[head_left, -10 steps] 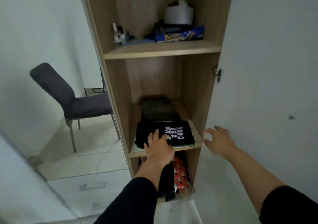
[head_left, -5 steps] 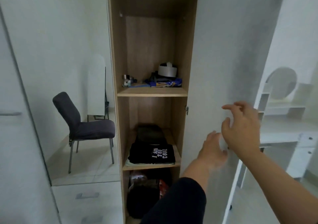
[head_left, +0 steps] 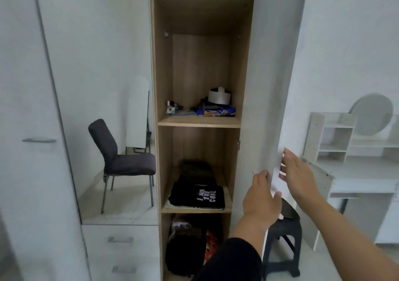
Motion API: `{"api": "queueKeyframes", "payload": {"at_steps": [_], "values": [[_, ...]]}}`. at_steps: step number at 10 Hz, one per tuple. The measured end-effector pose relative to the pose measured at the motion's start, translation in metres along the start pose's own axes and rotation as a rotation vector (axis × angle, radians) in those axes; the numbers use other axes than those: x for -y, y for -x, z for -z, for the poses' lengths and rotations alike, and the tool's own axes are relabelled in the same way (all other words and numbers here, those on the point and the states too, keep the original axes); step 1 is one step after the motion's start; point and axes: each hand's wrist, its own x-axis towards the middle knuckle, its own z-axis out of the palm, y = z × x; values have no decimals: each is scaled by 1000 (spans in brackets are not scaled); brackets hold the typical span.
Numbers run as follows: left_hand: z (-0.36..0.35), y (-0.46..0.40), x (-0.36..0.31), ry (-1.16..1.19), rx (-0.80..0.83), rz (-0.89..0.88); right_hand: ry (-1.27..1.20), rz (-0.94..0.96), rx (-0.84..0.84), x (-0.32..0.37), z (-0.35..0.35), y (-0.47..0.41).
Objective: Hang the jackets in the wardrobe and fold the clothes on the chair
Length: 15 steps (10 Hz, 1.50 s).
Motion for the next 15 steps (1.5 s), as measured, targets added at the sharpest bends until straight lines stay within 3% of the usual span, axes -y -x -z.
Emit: {"api": "queueKeyframes", "payload": {"at_steps": [2, 3, 4, 5, 7, 8, 9, 10, 12, 14, 15], "values": [[62, 5, 60, -33, -284, 113, 113, 138, 242, 28, -69, 12], [103, 1, 96, -47, -342, 193, 214, 197, 364, 46, -113, 8], [144, -15, 133, -50, -351, 223, 499, 302, 356, 61, -162, 1], [182, -38, 172, -76, -328, 242, 727, 439, 276, 59, -212, -16], [239, -98, 250, 27, -273, 237, 683, 461, 319, 55, -311, -60], [262, -129, 281, -78, -257, 161, 678, 473, 332, 56, -351, -83], [283, -154, 307, -464, -198, 113, 734, 458, 354, 58, -379, -105], [302, -172, 323, -675, -142, 94, 778, 448, 373, 58, -399, -125], [318, -206, 346, -745, -53, 219, 882, 433, 370, 59, -425, -162], [317, -214, 357, -590, -57, 163, 853, 436, 470, 64, -425, -179], [314, -188, 352, -237, 105, 260, 580, 368, 582, 92, -402, -196]]}}
